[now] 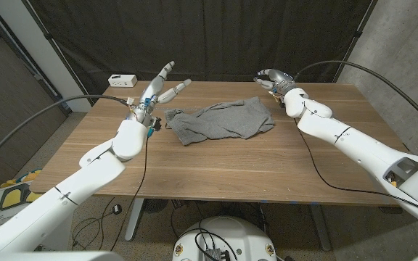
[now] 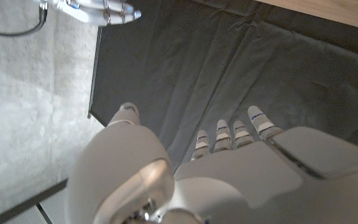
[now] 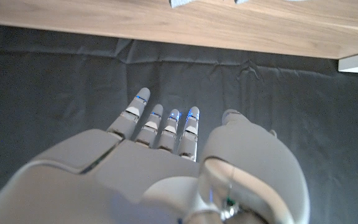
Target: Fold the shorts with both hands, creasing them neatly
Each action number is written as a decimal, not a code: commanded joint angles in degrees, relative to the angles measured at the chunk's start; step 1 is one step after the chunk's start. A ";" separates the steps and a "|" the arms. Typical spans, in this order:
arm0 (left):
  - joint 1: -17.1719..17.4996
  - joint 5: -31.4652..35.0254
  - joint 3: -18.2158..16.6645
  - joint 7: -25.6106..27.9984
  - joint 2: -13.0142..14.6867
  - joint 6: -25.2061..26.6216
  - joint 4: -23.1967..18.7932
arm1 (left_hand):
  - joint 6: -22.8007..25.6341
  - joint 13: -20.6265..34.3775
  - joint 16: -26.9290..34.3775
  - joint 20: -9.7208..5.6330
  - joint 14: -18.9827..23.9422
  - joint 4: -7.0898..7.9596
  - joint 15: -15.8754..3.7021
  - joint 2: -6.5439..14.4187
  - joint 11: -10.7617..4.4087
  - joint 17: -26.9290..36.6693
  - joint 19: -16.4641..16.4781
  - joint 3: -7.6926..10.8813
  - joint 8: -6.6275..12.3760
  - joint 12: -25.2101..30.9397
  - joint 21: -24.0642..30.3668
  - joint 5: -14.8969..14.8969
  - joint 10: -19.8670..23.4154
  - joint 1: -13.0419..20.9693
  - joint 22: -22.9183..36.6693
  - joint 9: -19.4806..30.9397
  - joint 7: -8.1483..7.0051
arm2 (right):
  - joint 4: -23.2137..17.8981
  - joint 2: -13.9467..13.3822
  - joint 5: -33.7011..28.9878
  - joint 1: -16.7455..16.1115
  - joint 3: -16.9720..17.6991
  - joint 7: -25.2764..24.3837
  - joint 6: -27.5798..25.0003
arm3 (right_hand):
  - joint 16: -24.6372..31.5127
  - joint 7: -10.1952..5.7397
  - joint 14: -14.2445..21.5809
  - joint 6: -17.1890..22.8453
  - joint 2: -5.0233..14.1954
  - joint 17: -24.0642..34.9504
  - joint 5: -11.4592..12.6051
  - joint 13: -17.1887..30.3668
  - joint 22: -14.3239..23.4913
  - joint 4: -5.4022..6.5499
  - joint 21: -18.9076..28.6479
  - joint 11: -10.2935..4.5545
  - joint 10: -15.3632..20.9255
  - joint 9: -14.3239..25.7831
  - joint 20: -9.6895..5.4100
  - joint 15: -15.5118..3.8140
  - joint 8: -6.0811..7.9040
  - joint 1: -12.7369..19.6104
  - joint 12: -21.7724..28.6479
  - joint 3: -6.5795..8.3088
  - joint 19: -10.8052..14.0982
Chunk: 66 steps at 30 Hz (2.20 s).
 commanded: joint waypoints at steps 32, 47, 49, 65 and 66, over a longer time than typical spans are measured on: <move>-9.26 24.29 14.23 -24.02 11.06 32.19 -15.20 | -4.12 0.00 0.95 4.44 -2.03 -3.55 3.22 -6.73 2.22 0.21 -2.02 -4.19 1.22 1.51 -2.00 3.34 -1.73 1.10 -0.04 0.12 5.52 | -13.90 -4.48 -9.36 -14.91 2.65 -3.86 0.43 | -0.73 -0.26 -1.05 -0.23 -0.41 -0.52 -0.95 0.06 -0.15 -0.80 -0.65 -0.30 -0.23 0.04 -0.91 -3.11 0.75 -1.53 0.20 2.23 -0.71; -11.11 31.69 18.81 -29.48 11.05 37.62 -16.41 | 1.24 -0.51 1.07 4.57 0.68 -7.62 6.92 -7.76 7.72 0.07 1.74 -7.32 1.93 2.36 -2.14 8.95 3.29 7.76 -0.26 0.12 12.30 | -13.55 -3.63 -9.78 -15.52 1.69 -1.61 -0.48 | -1.14 -1.95 -1.12 -0.56 -0.71 -1.24 -1.53 -0.10 -0.32 -1.52 -1.17 -1.04 -0.09 -0.12 -3.01 -3.64 0.75 -1.54 0.25 3.66 -2.05; -11.23 32.69 19.26 -29.79 11.06 37.56 -16.23 | 1.67 -0.56 0.99 4.59 0.84 -7.81 6.98 -7.72 7.07 0.06 2.11 -7.66 1.90 2.35 -2.16 9.37 3.74 8.14 -0.30 0.11 12.58 | -13.30 -3.28 -9.54 -15.76 1.77 -1.88 -0.67 | -1.17 -2.24 -1.11 -0.74 -0.71 -1.32 -1.60 -0.12 -0.34 -1.56 -1.22 -1.02 0.10 -0.13 -2.93 -3.74 0.69 -1.58 0.32 3.81 -2.21; -11.66 38.37 20.92 -34.27 10.11 37.37 -15.50 | 2.86 -0.60 0.73 4.66 0.81 -8.22 6.53 -7.46 5.29 0.06 2.62 -8.69 1.78 2.07 -2.46 10.57 4.46 9.09 -0.35 0.11 12.49 | -12.51 -2.79 -8.88 -16.51 0.92 -1.21 -2.31 | -1.32 -1.68 -0.81 -1.09 -0.88 -1.88 -2.02 -0.22 -0.43 -1.96 -1.16 -0.63 1.52 -0.20 -2.10 -3.67 0.71 -1.59 0.71 4.72 -2.18; -11.50 38.27 20.71 -34.27 10.13 36.92 -15.42 | 2.89 -0.60 0.72 4.66 0.81 -8.23 6.56 -7.44 5.26 0.06 2.65 -8.71 1.77 2.06 -2.47 10.61 4.47 9.13 -0.35 0.11 12.52 | -12.75 -2.89 -8.90 -16.33 0.72 -0.33 -2.95 | -1.35 -1.52 -0.80 -0.99 -0.90 -1.94 -2.05 -0.23 -0.44 -2.03 -1.15 -0.64 1.52 -0.20 -2.08 -3.67 0.76 -1.55 0.69 4.82 -2.16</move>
